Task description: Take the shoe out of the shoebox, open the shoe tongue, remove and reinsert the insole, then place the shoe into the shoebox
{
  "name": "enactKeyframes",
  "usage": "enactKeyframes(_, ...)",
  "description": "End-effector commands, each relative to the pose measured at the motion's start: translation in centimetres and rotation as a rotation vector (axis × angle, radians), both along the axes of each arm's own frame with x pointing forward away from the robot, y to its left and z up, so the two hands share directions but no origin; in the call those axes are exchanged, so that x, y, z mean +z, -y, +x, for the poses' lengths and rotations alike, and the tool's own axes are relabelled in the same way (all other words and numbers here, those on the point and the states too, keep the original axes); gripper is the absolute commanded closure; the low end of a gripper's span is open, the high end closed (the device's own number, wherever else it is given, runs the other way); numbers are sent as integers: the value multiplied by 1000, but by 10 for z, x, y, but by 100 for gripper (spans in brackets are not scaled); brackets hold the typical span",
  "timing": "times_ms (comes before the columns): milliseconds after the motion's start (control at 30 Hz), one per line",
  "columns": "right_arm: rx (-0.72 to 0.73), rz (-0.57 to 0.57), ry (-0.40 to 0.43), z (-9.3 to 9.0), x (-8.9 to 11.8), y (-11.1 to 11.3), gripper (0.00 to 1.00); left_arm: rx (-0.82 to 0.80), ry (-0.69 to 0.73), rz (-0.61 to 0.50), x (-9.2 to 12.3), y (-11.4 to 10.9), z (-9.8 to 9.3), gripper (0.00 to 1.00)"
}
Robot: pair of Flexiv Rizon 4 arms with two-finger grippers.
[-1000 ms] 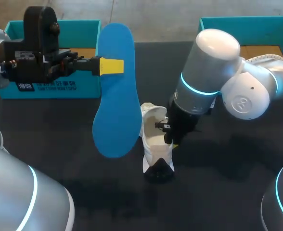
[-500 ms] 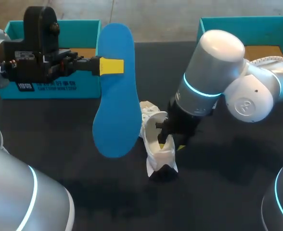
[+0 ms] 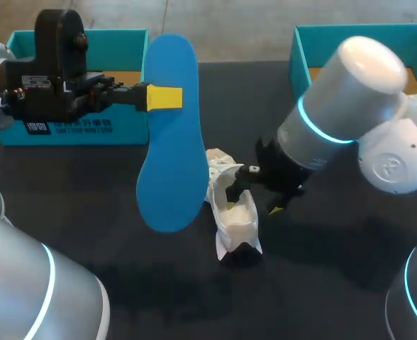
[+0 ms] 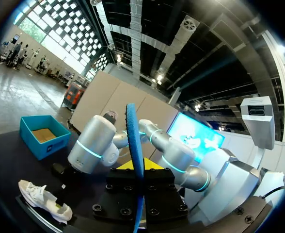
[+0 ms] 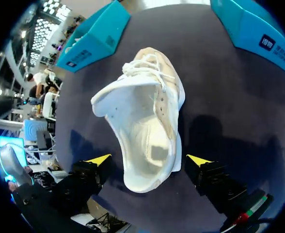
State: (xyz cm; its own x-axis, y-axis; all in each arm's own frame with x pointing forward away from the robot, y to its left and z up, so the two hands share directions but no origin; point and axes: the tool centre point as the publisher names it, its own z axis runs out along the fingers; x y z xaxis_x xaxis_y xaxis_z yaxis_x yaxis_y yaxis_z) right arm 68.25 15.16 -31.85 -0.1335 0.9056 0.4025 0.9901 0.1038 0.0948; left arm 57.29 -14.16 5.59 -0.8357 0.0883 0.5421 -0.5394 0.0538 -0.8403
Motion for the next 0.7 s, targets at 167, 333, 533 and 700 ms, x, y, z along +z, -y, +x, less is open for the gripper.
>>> enactKeyframes(167,65,262,13,-1,22,33,0,0,1,0,0,1,0,100)
enactKeyframes(333,50,292,-10,3,31,39,0,0,1,0,0,1,0,100)
enactKeyframes(533,50,292,-10,3,31,39,0,0,1,0,0,1,0,100)
enactKeyframes(700,50,292,-10,3,31,39,0,0,1,0,0,1,0,100)
